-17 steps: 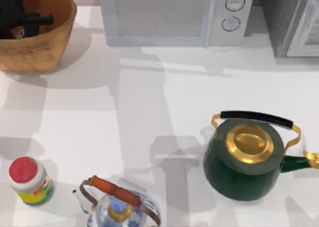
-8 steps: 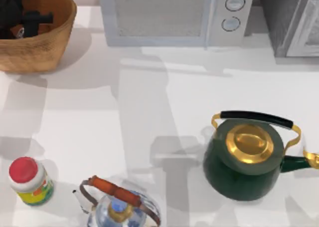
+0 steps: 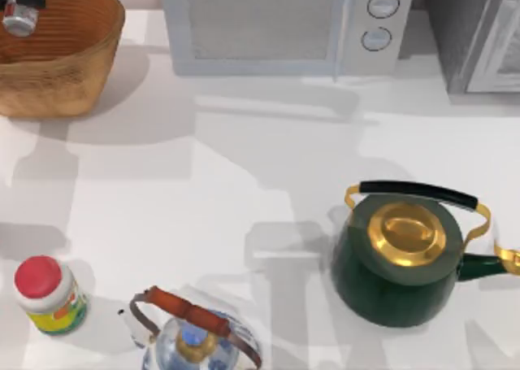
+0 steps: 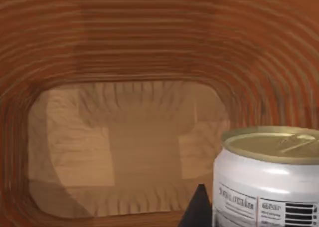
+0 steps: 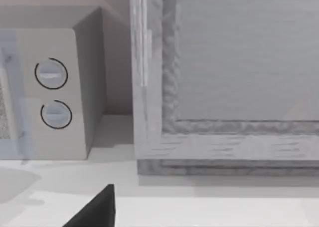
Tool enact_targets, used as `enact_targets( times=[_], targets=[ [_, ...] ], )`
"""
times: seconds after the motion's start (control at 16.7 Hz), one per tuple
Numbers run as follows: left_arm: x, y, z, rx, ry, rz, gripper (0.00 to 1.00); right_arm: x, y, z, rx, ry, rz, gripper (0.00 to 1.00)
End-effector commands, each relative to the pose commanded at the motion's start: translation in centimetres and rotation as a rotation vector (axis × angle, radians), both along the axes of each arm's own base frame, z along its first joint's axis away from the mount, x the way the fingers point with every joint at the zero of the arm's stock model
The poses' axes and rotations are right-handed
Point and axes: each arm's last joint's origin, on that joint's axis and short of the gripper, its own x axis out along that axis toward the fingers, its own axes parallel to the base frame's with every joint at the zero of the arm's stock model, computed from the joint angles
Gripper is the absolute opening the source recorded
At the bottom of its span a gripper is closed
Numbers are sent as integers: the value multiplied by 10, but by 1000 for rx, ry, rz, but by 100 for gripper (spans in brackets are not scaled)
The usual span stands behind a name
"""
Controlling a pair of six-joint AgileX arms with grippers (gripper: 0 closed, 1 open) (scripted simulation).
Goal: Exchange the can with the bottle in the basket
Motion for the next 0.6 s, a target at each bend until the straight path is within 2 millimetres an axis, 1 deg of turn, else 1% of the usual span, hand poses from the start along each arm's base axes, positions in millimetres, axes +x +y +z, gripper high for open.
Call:
enact_targets(
  times=[0.06, 0.18, 0.24, 0.3, 0.36, 0.42, 0.48, 0.6],
  targets=[
    [-22, -3, 19, -9, -56, -9, 0, 0, 0, 0, 0, 0, 0, 100],
    [-77, -9, 49, -22, -177, -24, 0, 0, 0, 0, 0, 0, 0, 100],
    [-109, -11, 60, -25, -241, -28, 0, 0, 0, 0, 0, 0, 0, 100],
    [-141, -12, 65, -27, -307, -30, 0, 0, 0, 0, 0, 0, 0, 100],
    [-174, -14, 66, -26, -373, -31, 0, 0, 0, 0, 0, 0, 0, 100],
    [-207, -15, 62, -24, -440, -29, 0, 0, 0, 0, 0, 0, 0, 100],
    [-237, -15, 53, -20, -506, -26, 0, 0, 0, 0, 0, 0, 0, 100],
    [-287, -16, 26, -7, -633, -11, 0, 0, 0, 0, 0, 0, 0, 100]
  ],
)
